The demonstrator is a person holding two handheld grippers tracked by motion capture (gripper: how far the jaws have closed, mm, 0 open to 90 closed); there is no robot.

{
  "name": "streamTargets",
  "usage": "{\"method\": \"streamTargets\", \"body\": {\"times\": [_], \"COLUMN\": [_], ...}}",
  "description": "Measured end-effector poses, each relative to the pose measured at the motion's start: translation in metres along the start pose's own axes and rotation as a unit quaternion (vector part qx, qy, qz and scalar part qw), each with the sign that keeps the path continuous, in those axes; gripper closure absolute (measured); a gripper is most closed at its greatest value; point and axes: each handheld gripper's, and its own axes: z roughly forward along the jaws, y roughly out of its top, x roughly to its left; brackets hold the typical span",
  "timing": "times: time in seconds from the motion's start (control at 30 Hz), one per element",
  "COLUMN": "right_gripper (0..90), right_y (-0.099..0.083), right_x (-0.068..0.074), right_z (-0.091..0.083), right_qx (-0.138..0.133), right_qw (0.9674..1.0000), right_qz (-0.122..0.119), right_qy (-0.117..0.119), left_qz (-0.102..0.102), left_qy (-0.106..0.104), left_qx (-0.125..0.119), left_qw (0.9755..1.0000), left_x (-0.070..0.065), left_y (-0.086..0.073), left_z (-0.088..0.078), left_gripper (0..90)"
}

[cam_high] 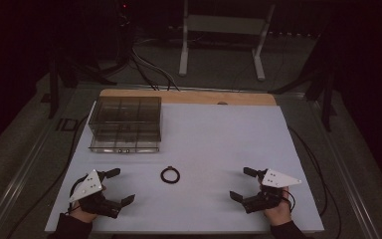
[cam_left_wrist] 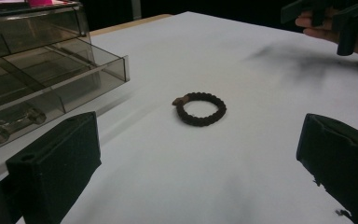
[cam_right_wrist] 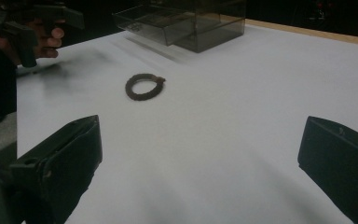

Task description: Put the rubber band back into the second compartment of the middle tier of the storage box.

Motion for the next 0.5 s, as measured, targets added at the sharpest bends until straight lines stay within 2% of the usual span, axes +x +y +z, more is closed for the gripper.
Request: {"method": "streamTargets", "body": {"times": [0.4, 0.5], "right_gripper": [0.0, 0.0], "right_y": [-0.0001, 0.0001], "right_x": [0.0007, 0.0009], "right_z": [0.0015, 0.0017], "right_qx": [0.012, 0.011], "right_qw": [0.9999, 0.9999], "right_qz": [-0.005, -0.006], "right_qy": [-0.003, -0.004], "left_qz": [0.000, 0.006], "left_qy": [-0.002, -0.003], "left_qx": [0.005, 0.011], "left_qw": [1.0000, 0.9999], "left_x": [-0.0002, -0.0012], "left_y": [0.0003, 0.0014], "left_z": [0.0009, 0.0017], "left_gripper": [0.4, 0.4]}}
